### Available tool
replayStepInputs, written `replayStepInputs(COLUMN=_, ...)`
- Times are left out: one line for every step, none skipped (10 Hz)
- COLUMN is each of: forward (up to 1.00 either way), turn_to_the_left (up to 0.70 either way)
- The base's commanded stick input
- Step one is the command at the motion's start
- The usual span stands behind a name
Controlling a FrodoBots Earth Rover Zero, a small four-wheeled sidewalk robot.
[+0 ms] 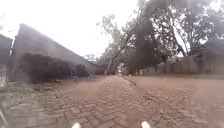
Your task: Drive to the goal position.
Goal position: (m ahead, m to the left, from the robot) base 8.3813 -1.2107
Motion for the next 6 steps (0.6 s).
replayStepInputs(forward=0.7, turn_to_the_left=0.0)
replayStepInputs(forward=0.7, turn_to_the_left=0.0)
replayStepInputs(forward=0.7, turn_to_the_left=0.0)
replayStepInputs(forward=0.7, turn_to_the_left=0.0)
replayStepInputs(forward=0.7, turn_to_the_left=0.0)
replayStepInputs(forward=0.7, turn_to_the_left=0.0)
